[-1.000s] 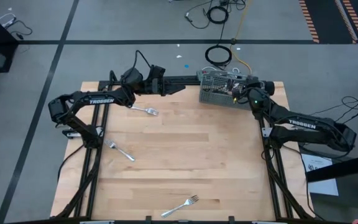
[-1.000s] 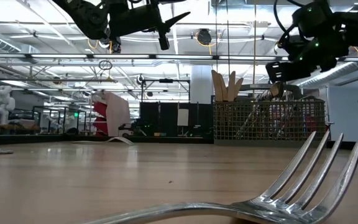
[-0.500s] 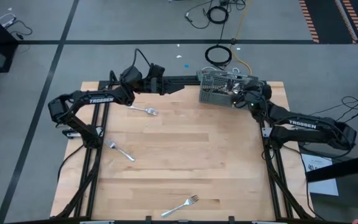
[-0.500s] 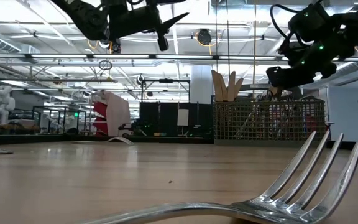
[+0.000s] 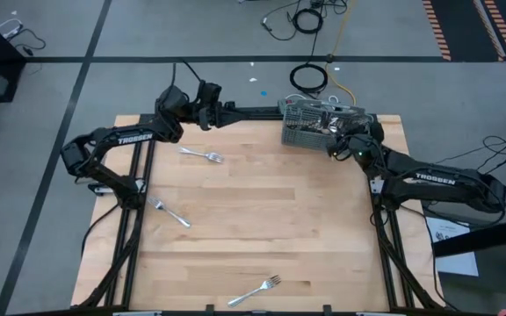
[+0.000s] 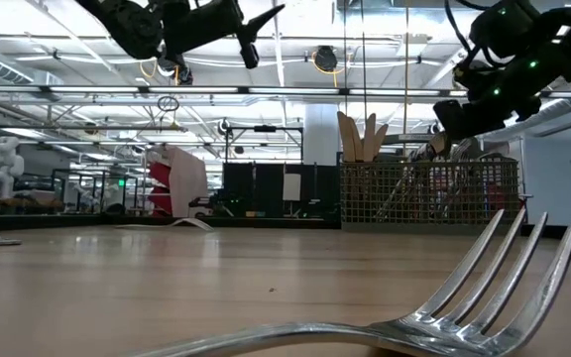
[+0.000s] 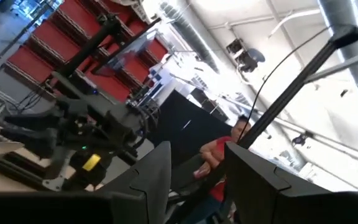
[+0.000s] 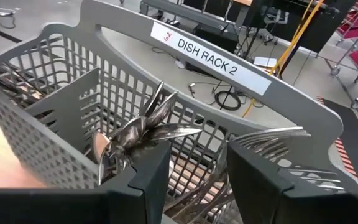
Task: Sort silverware
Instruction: Put the silver spoon into the silverware basket
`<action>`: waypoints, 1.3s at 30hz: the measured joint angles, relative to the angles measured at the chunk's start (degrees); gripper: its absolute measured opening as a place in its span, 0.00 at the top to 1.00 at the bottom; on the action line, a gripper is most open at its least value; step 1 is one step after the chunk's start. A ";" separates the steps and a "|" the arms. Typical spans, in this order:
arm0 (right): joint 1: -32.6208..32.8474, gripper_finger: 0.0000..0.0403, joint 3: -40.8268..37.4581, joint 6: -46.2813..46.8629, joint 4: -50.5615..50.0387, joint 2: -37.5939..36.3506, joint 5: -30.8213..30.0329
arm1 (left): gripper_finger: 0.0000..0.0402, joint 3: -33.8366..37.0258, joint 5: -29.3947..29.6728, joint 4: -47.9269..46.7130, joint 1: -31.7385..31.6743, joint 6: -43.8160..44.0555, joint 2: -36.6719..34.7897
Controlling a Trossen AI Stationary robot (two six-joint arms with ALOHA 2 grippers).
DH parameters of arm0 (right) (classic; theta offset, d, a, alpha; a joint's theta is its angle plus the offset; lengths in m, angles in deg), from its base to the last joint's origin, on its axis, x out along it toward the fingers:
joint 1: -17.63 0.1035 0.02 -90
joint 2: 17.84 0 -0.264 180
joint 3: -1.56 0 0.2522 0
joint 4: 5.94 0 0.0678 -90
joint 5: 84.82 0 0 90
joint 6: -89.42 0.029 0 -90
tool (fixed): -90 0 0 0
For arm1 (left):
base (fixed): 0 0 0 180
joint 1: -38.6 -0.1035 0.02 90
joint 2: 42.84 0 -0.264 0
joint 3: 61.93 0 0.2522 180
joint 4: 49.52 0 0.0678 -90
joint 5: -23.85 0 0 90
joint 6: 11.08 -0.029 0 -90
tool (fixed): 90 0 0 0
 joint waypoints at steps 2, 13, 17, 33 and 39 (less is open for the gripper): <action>0.54 0.63 0.95 0.38 -2.77 -0.98 0.11 | 0.61 0.00 -1.31 -1.46 -0.70 -1.77 -0.32; 3.52 0.63 13.94 -0.53 -19.68 -1.97 1.58 | 0.61 -4.94 3.70 -42.58 -0.96 -34.10 -5.77; 4.23 0.63 18.01 -0.57 -23.01 -1.97 6.12 | 0.61 -10.81 15.58 -69.23 -0.96 -53.58 -6.20; 10.48 0.63 21.63 -7.43 0.66 -1.45 27.28 | 0.61 -9.60 36.10 -100.66 -4.73 -96.38 1.54; 14.30 0.63 21.65 -6.62 4.77 -1.41 29.23 | 0.61 -9.60 36.71 -105.44 -6.54 -99.70 9.20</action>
